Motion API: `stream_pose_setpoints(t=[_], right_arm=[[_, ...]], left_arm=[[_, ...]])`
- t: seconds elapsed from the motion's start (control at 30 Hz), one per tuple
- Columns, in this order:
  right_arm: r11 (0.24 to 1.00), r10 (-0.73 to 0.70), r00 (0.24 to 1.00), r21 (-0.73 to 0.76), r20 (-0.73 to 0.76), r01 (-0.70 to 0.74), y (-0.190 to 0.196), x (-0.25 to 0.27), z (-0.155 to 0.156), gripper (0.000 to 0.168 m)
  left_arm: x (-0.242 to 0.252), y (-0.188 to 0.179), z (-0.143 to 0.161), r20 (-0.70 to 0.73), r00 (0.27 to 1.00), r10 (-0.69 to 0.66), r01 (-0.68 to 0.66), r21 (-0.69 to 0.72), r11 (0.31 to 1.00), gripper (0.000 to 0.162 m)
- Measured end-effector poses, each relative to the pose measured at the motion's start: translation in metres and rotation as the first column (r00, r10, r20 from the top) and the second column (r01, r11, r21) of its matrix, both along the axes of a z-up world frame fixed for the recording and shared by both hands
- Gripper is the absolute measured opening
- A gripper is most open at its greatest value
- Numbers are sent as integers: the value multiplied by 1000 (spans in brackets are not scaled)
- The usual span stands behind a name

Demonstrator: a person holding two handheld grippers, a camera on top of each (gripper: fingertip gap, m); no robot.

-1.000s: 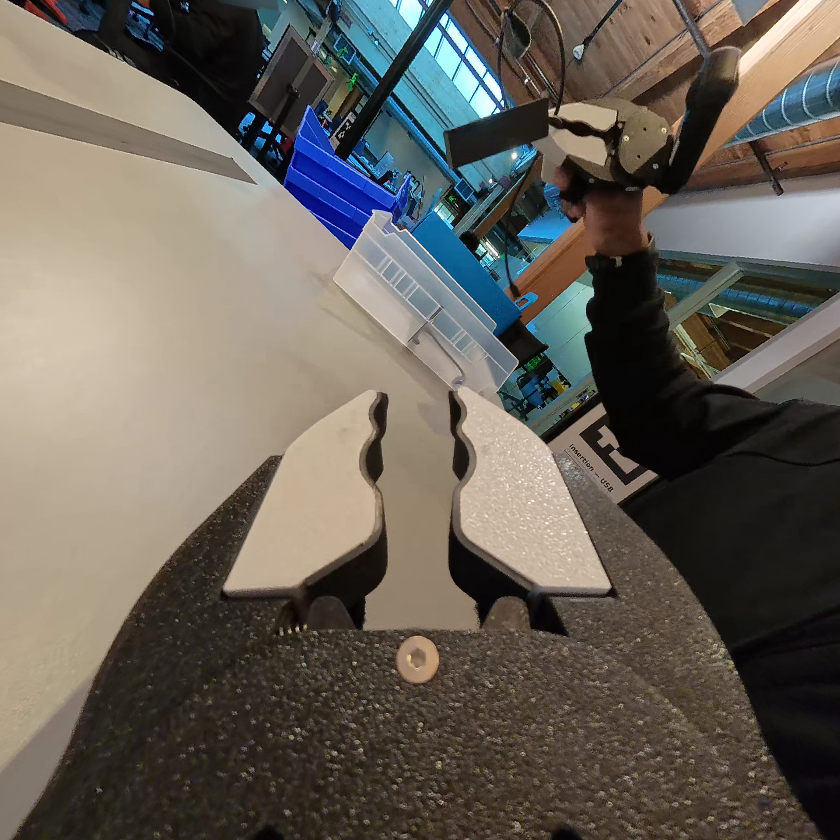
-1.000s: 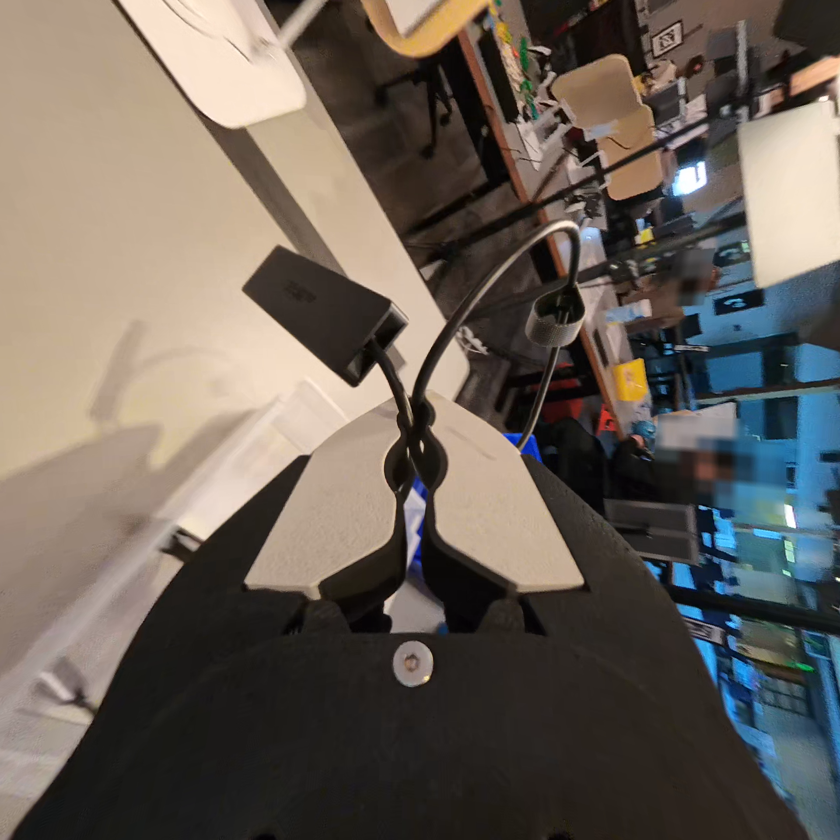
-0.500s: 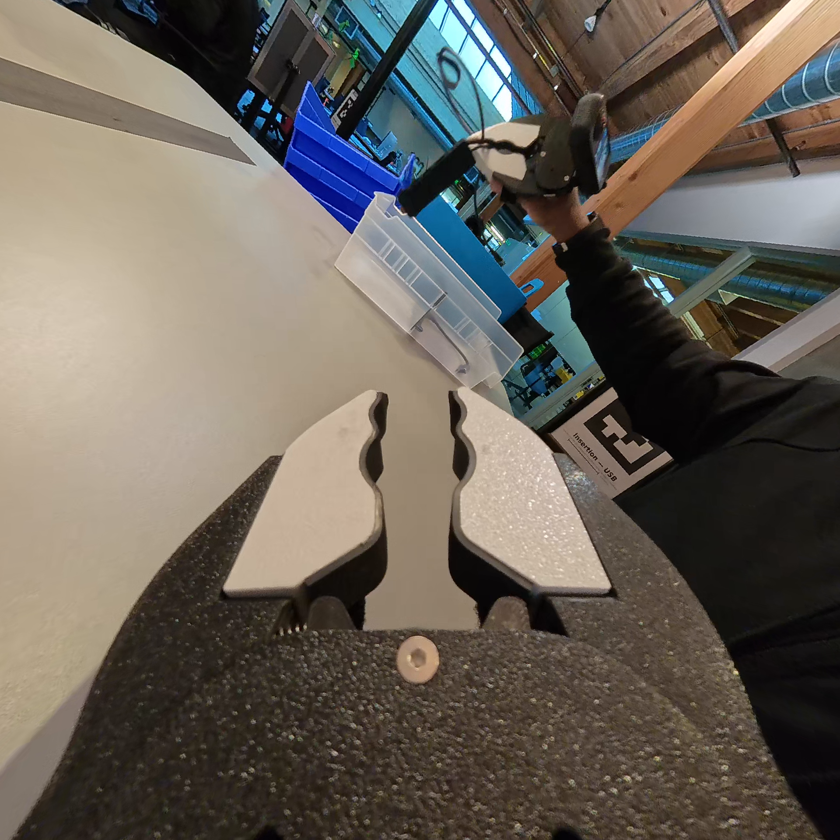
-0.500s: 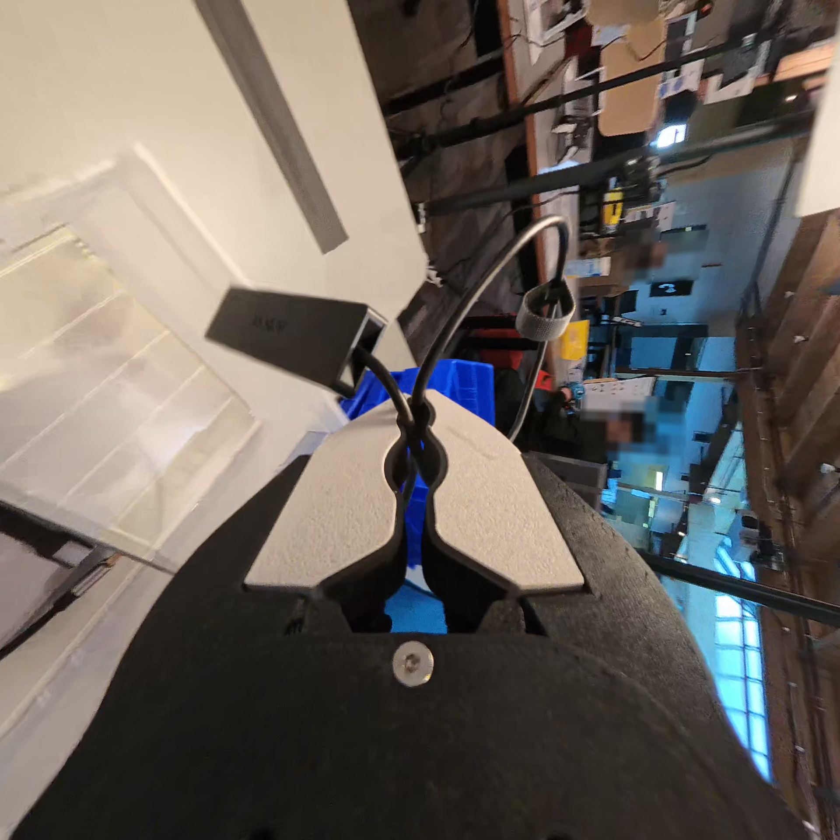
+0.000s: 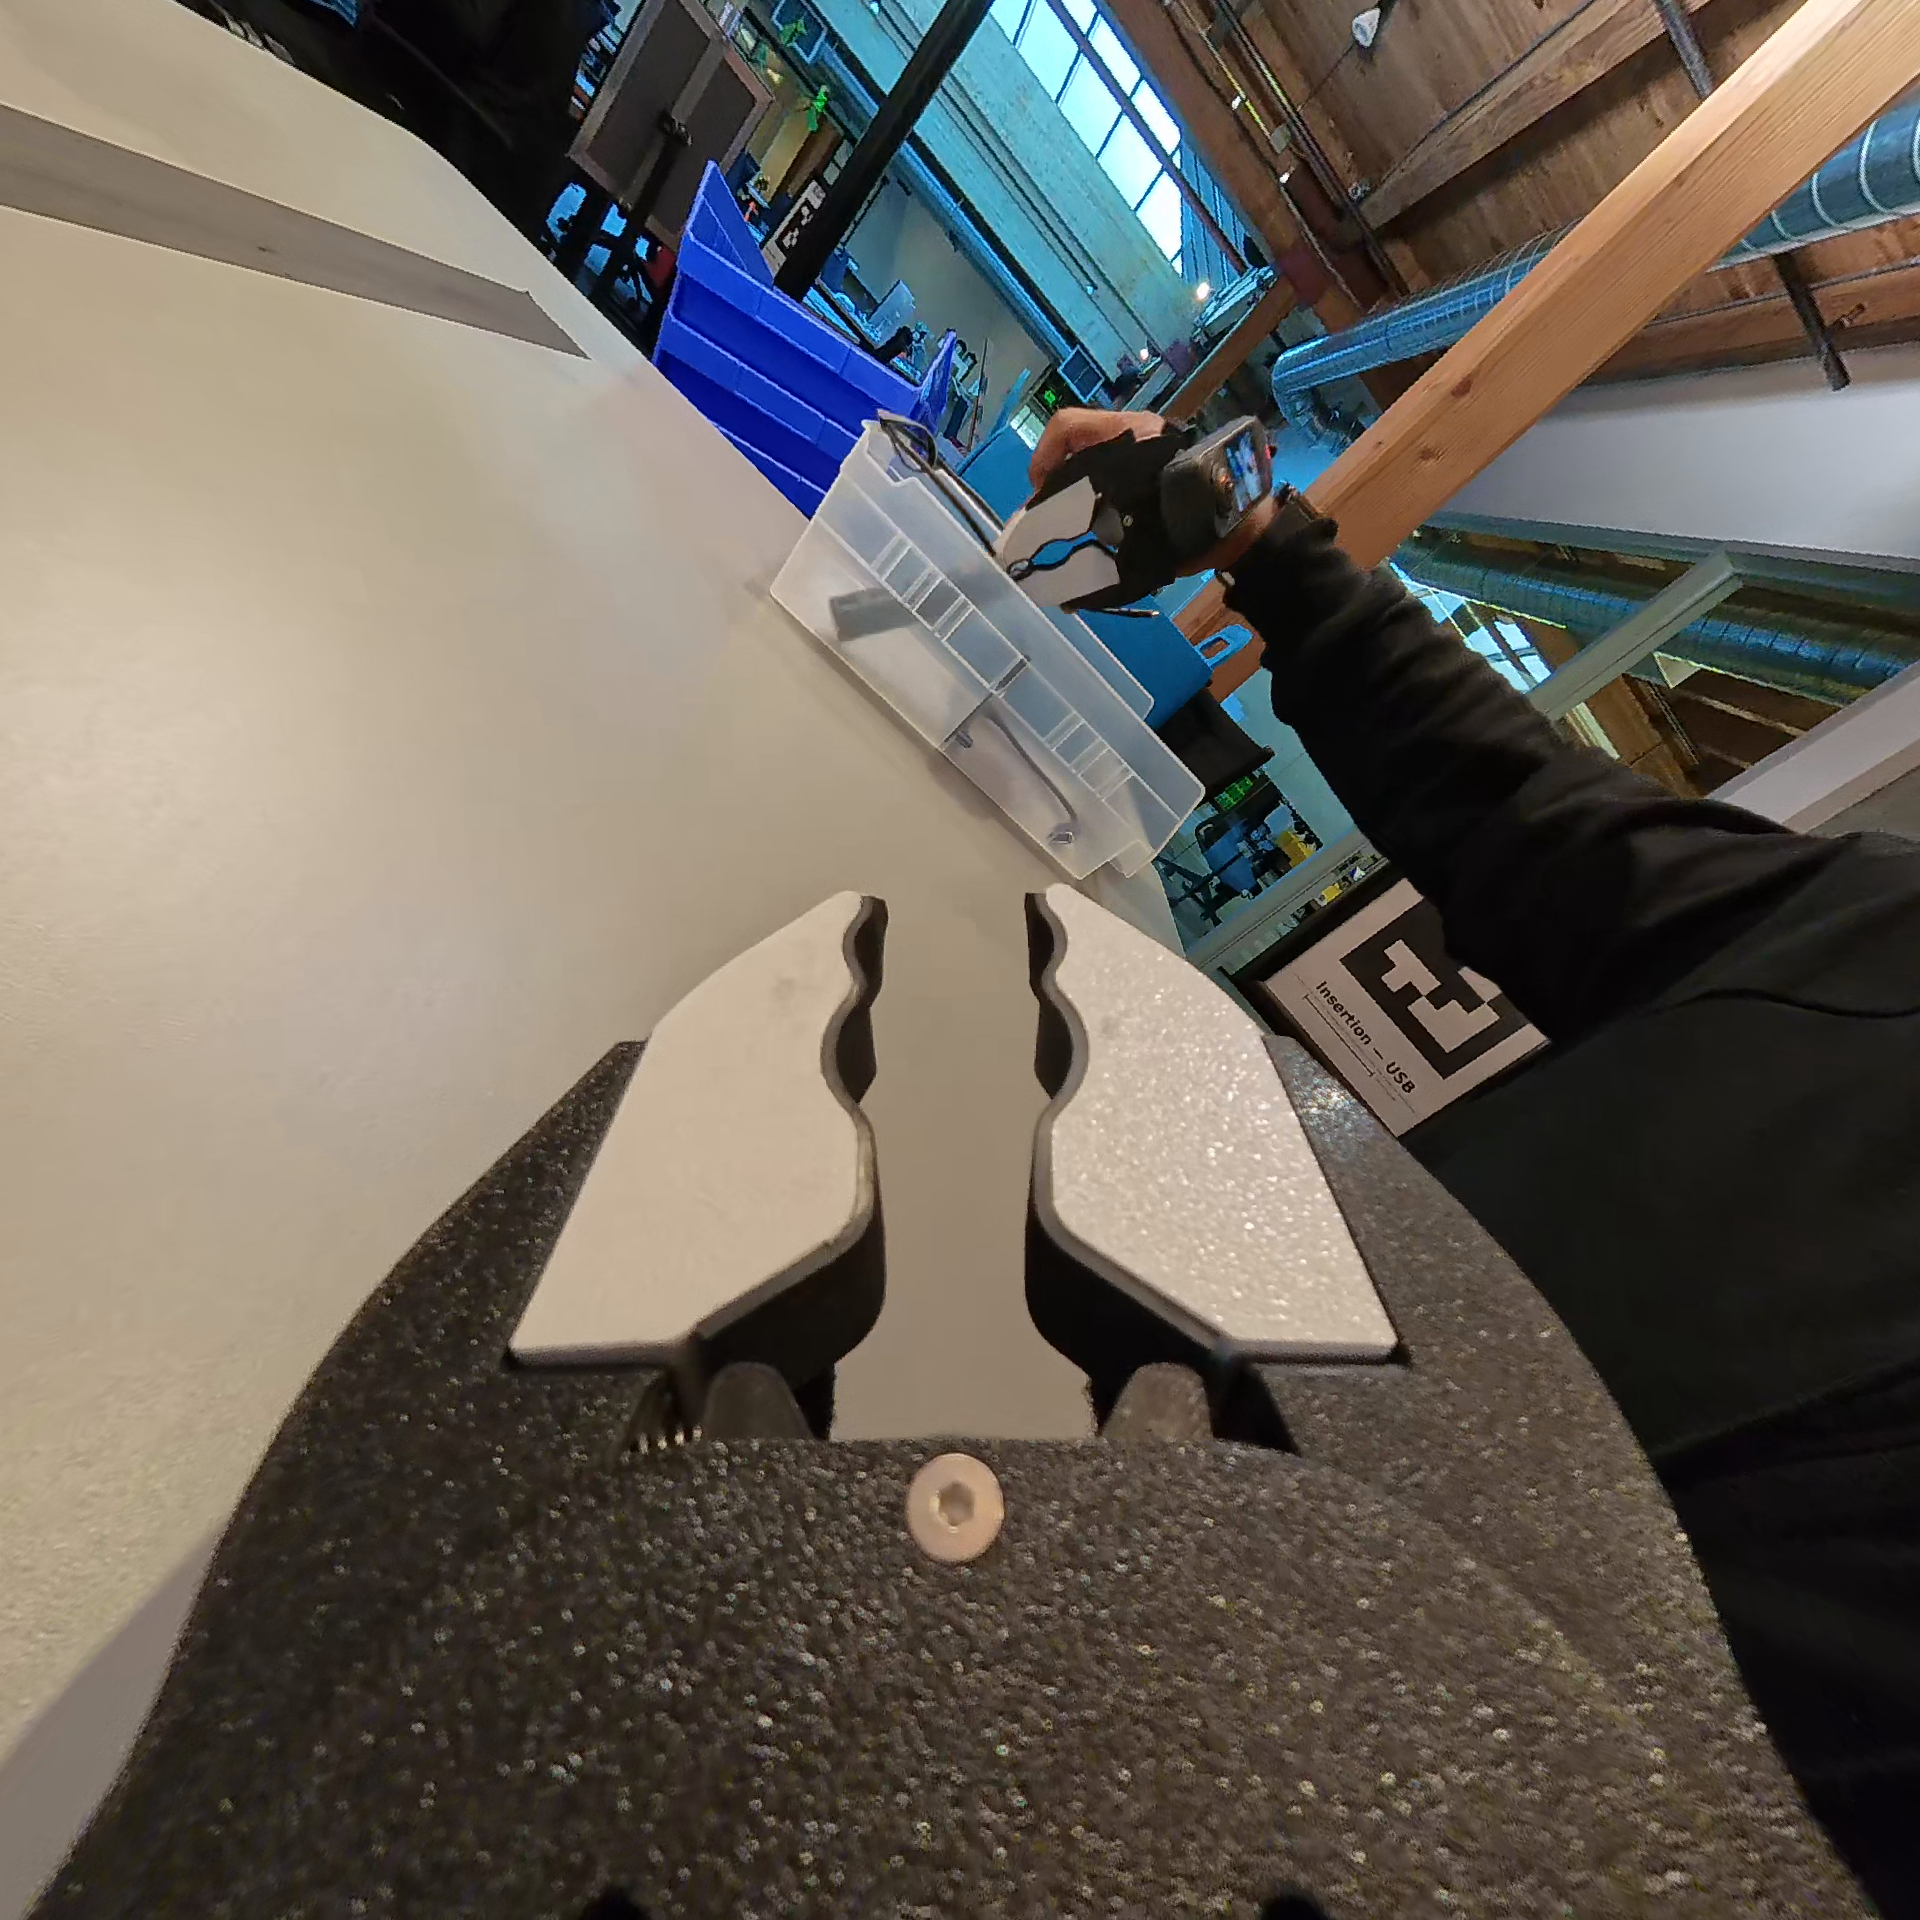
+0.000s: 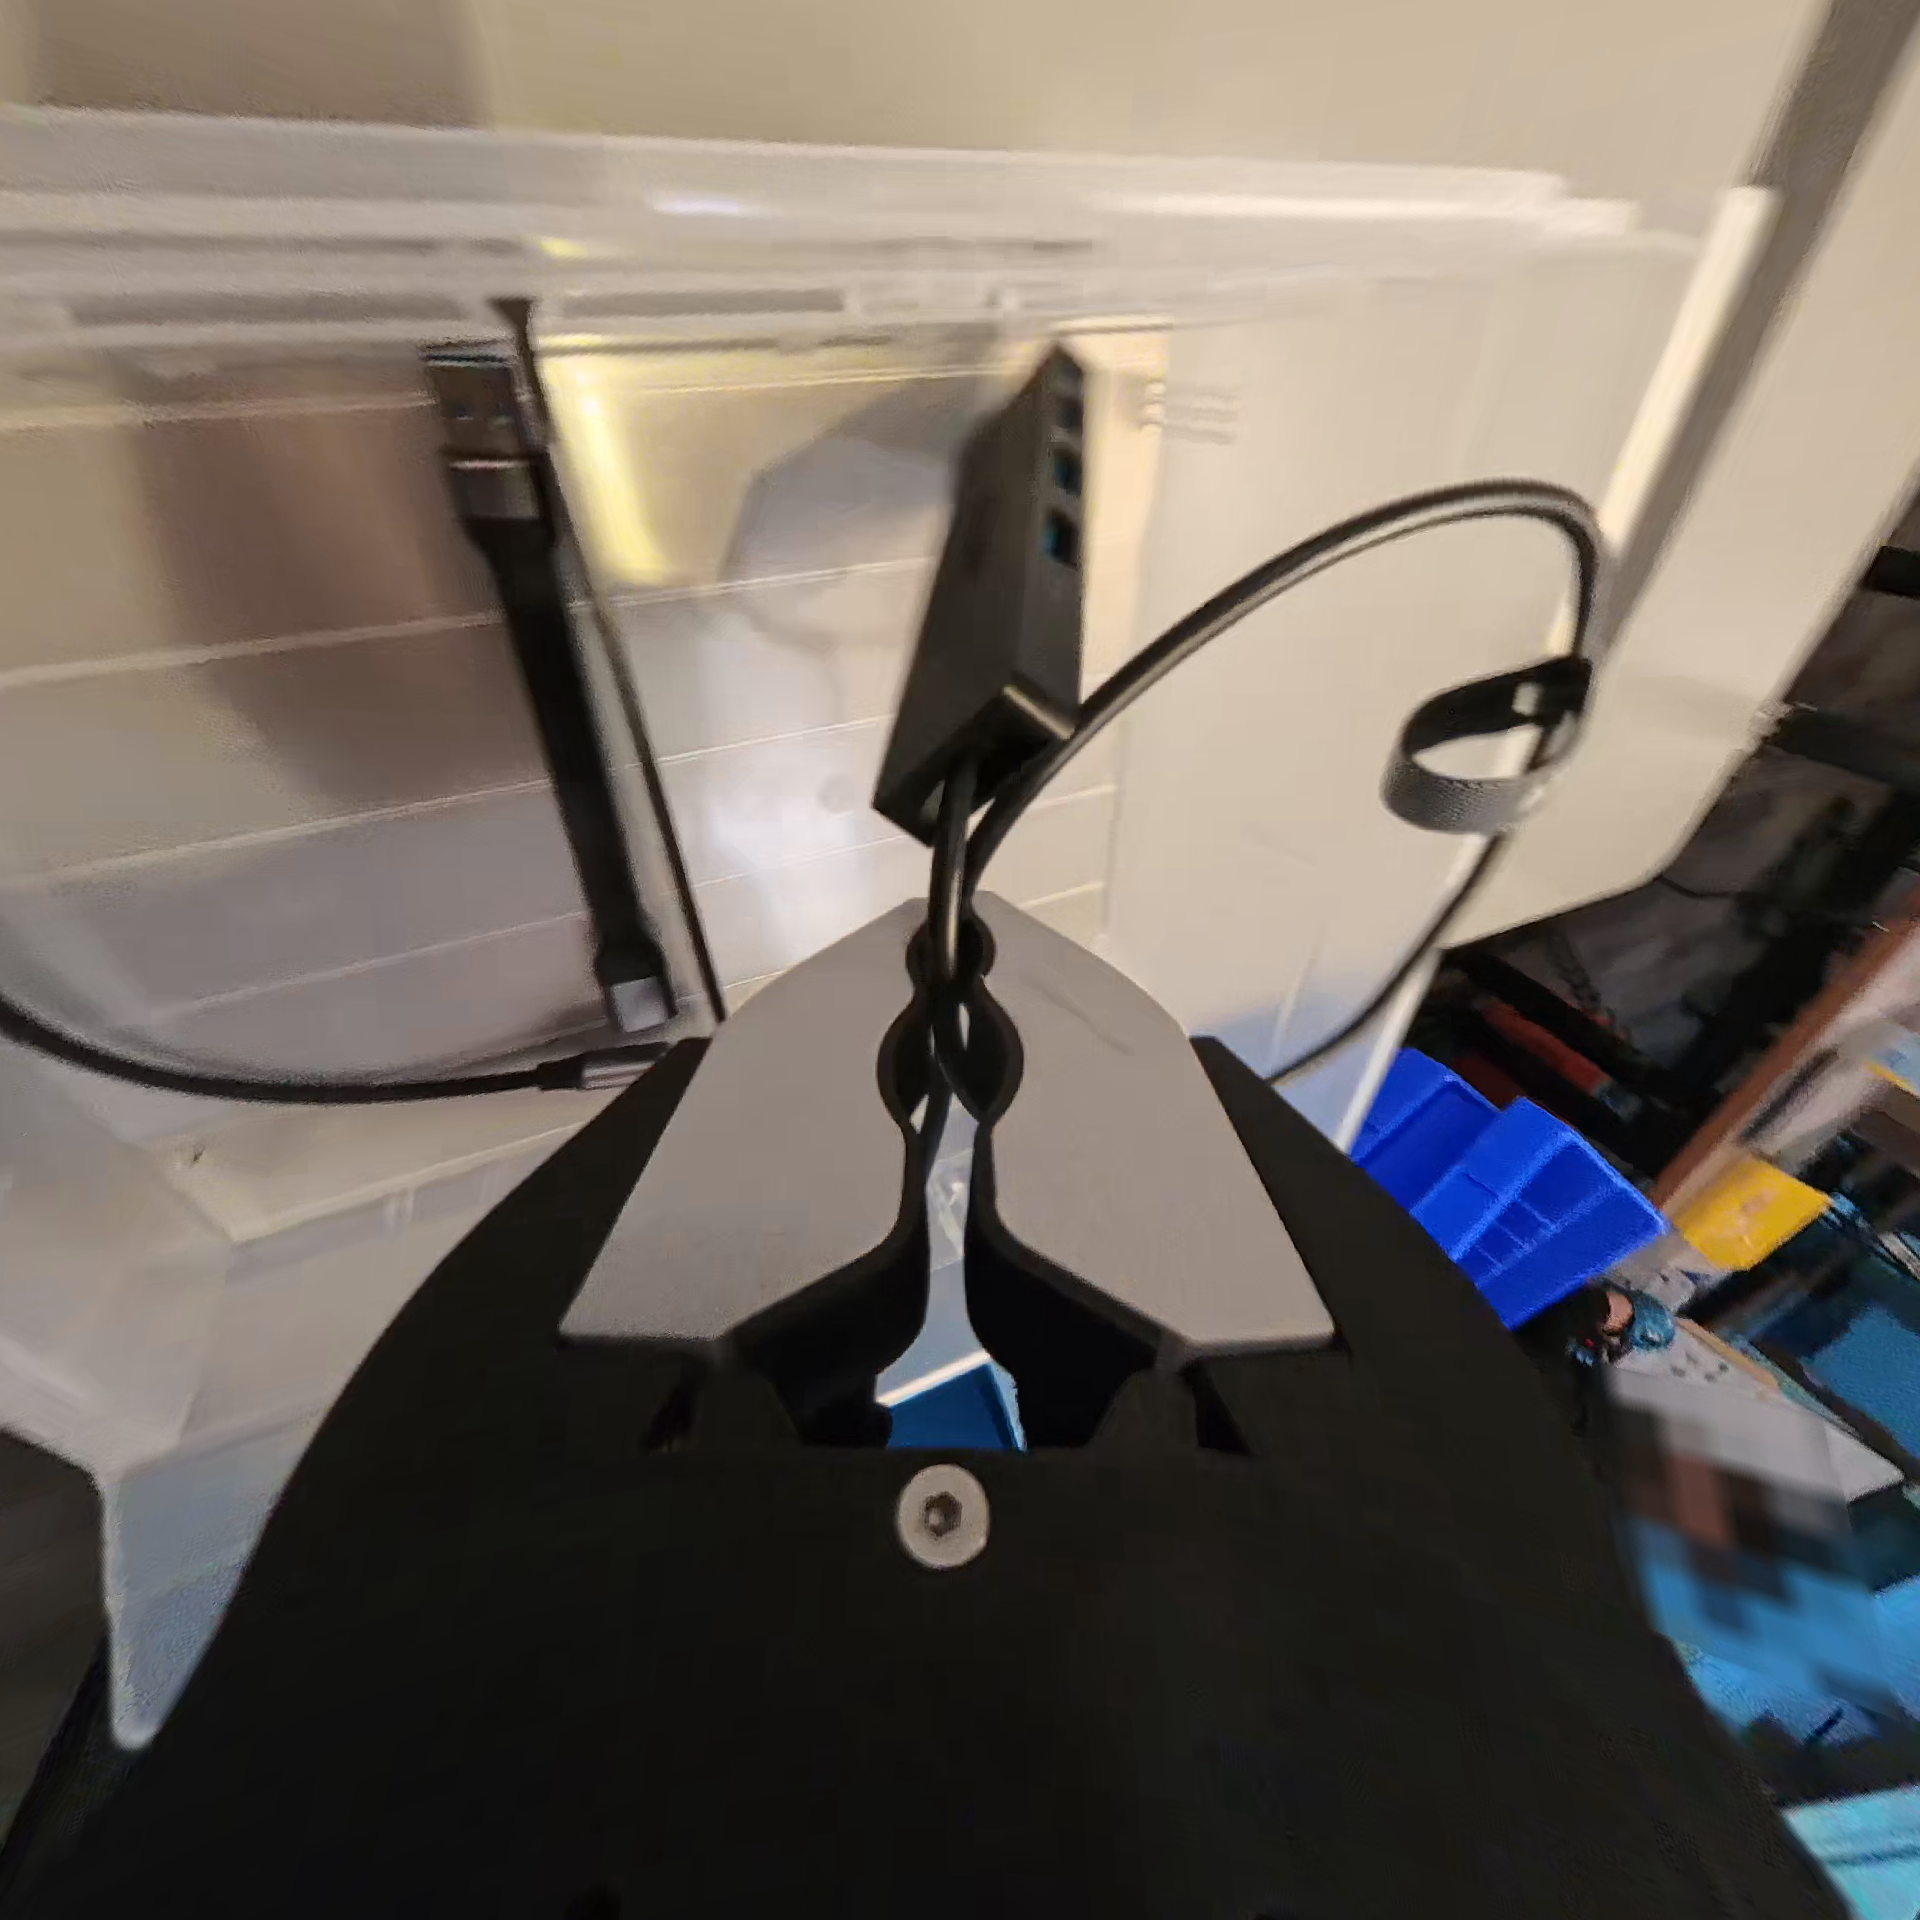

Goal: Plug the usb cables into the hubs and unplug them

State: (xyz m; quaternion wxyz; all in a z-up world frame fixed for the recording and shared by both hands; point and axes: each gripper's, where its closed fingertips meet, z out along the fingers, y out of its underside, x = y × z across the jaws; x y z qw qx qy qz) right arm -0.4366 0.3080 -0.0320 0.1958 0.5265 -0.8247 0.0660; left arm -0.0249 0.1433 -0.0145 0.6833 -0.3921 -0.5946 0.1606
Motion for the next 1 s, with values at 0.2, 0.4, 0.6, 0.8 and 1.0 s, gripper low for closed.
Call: stream_pose_setpoints(t=[0.2, 0.4, 0.6, 0.8, 1.0], right_arm=[[957, 80, 990, 285, -113, -45, 20, -6, -18, 0], [972, 28, 985, 236, -169, 13, 6, -15, 1, 33], [977, -126, 990, 164, -62, 135, 15, -14, 15, 53], [960, -275, 956, -16, 99, 278, 42, -20, 47, 52], [855, -512, 851, -22, 119, 518, 120, -68, 37, 50]], left_arm=[[0, 0, 0, 2, 1000, -1, 1, 4, 1000, 26], [0, 1, -2, 9, 1000, -11, 11, 3, 1000, 26], [0, 1, -2, 12, 1000, -12, 12, 2, 1000, 26], [-1, 2, -3, 16, 1000, -11, 11, -4, 1000, 26], [-2, 3, -5, 28, 999, -17, 17, -13, 1000, 26]])
